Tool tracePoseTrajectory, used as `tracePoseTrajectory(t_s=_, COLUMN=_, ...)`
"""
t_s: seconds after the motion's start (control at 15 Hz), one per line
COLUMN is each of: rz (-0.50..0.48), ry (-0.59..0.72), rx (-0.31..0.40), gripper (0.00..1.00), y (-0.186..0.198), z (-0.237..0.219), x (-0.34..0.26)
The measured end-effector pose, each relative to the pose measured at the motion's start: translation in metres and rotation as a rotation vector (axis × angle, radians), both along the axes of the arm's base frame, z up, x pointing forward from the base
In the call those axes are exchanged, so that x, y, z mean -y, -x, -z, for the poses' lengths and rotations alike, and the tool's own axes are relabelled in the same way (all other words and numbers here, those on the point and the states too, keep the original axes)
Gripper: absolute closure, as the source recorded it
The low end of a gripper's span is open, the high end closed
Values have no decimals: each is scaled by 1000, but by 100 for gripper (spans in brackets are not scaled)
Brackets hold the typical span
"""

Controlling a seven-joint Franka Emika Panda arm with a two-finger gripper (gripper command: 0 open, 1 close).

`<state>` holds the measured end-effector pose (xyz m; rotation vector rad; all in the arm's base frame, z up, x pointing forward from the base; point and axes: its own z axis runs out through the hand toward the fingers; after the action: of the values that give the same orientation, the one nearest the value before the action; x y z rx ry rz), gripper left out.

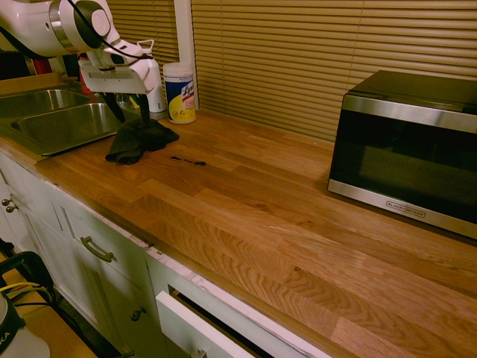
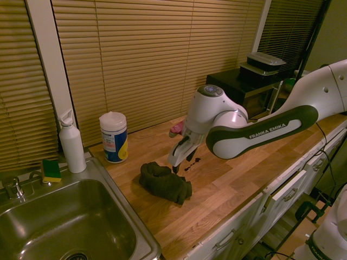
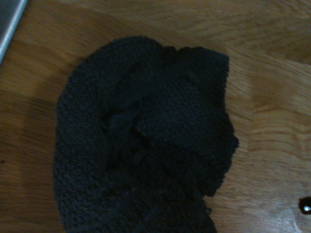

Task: Clear the spill

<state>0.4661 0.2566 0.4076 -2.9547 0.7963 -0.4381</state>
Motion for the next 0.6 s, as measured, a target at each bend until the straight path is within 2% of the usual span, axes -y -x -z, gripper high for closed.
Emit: tracePoseTrajectory(t_s=0.6, rz=-109, ry=57, rx=37, gripper=0, y=6, z=32, x=-81)
